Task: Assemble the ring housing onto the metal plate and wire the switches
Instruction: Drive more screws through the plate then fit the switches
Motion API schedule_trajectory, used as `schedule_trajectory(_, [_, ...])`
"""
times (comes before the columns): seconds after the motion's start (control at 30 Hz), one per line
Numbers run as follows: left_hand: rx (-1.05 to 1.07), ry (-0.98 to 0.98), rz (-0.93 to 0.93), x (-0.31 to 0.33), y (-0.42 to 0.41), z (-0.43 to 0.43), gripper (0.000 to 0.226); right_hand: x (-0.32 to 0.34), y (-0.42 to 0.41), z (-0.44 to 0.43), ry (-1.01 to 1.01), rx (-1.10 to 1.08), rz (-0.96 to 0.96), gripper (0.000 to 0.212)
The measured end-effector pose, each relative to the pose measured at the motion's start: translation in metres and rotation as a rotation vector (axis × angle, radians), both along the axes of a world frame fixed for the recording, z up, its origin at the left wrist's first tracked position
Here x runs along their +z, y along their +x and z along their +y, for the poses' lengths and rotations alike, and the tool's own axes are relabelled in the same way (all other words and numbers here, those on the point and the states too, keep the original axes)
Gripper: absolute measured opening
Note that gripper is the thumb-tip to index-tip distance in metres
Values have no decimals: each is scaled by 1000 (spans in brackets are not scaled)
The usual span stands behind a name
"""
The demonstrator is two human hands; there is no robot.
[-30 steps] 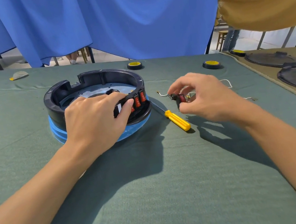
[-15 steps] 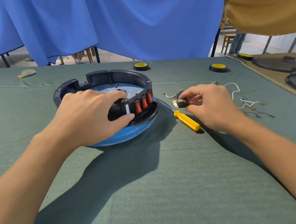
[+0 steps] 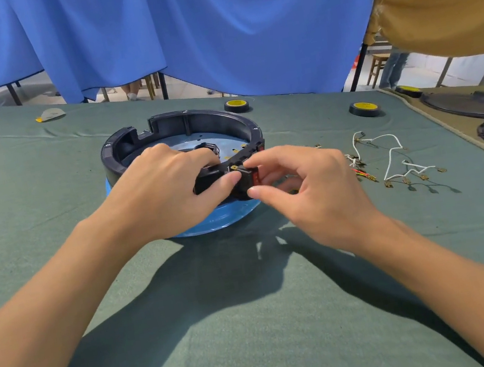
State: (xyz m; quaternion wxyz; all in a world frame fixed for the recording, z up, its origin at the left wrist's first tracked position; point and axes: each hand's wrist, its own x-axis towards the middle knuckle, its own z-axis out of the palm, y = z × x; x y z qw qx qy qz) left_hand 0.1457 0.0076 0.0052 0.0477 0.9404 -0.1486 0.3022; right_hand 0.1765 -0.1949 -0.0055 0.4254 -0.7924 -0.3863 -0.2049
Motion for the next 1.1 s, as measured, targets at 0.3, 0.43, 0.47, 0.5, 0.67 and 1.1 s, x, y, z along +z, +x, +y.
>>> schedule_trajectory(0.3, [35,-70,-48,-3,-3,-11,70,-11,2,13,10,-44,-47,23])
schedule_trajectory(0.43, [83,-131,-94,-7,-3,-16,70,-13,3,17,34,-80,-21,19])
schedule_trajectory(0.47, [77,-153,-107,-7,-3,-16,68,-14,4,18,47,-87,-21,18])
schedule_trajectory(0.5, [70,-171,-122,-7,-3,-17,66,-14,3,19,61,-91,-21,18])
schedule_trajectory(0.67, [78,-198,-173,-8,-3,-20,56,-20,-1,23,81,-124,-62,17])
schedule_trajectory(1.1, [161,-248,-102,-8,-1,-22,42,-15,4,13,-5,-153,24,9])
